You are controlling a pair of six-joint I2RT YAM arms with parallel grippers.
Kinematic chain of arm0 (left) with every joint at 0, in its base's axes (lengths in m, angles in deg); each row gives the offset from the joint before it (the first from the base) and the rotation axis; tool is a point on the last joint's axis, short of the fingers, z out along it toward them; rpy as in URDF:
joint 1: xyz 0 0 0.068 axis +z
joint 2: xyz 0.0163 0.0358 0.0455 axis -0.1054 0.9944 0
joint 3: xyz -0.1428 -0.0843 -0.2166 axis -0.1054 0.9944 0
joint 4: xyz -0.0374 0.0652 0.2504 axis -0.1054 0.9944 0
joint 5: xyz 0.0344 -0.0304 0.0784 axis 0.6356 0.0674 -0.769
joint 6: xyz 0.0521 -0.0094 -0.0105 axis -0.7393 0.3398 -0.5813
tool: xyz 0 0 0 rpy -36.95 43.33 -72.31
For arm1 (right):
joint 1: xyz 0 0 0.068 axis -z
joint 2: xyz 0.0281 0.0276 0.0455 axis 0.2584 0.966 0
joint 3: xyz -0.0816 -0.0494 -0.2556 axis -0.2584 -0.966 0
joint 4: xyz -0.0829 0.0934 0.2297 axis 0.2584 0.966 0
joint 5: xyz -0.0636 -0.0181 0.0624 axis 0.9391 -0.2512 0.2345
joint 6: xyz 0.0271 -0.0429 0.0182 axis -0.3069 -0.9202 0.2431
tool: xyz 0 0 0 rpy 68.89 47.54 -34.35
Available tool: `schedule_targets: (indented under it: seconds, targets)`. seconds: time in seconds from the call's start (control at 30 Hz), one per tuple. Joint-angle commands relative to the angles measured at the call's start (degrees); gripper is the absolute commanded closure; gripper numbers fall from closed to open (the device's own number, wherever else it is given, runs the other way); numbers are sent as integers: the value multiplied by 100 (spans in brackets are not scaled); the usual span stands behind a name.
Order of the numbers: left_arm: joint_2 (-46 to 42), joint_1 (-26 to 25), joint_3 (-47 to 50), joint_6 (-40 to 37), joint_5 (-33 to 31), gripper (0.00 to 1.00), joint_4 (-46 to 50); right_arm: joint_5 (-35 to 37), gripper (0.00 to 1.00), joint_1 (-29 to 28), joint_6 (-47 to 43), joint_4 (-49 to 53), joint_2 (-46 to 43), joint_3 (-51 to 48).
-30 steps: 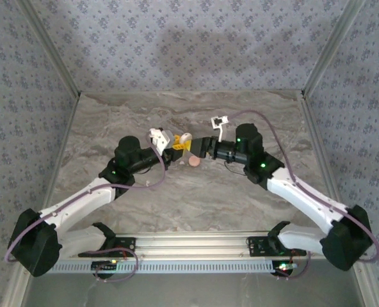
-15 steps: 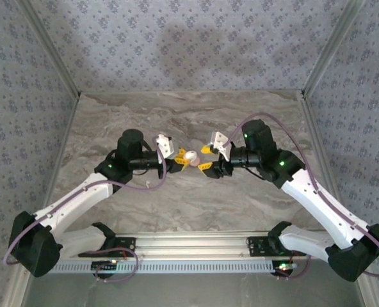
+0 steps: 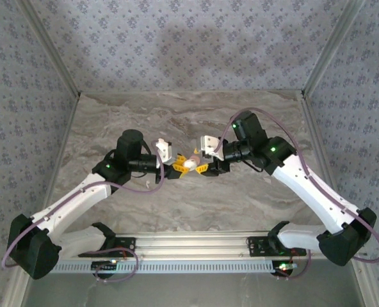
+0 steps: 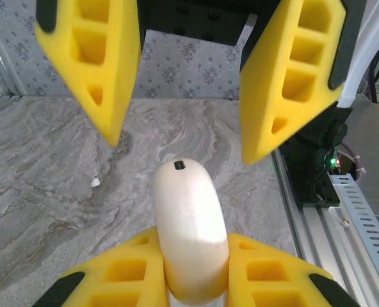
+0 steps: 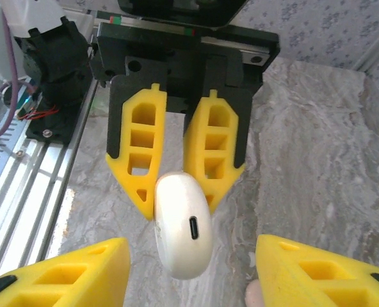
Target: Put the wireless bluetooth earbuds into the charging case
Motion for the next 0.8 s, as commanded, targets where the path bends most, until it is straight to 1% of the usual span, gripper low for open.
schedule_targets:
  seconds: [0.0, 0.27, 0.37, 0.5, 0.57, 0.7, 0.73, 0.77]
  targets:
    - [-4, 20, -360, -153, 337, 84, 110, -238, 45, -78, -224, 352, 169, 283]
    - [61, 17, -523, -382, 352, 84, 487, -377, 50, -106, -433, 883, 445, 538]
    - [141, 17, -670, -598, 332, 83, 824, -327, 55, -103, -539, 1114, 535, 664]
    - [262, 15, -872, -782, 364, 83, 1135, -404, 60, -114, -580, 1195, 635, 751]
    - [310, 19, -945, -851, 375, 83, 1241, -501, 66, -120, -557, 1156, 671, 760]
    - [407, 19, -1064, -920, 375, 82, 1373, -787, 83, -86, -549, 1130, 660, 733]
    - [416, 19, -1074, -909, 380, 80, 1354, -861, 86, -43, -547, 1062, 621, 674]
    - [421, 15, -1067, -851, 377, 75, 1261, -978, 89, 33, -546, 940, 541, 560]
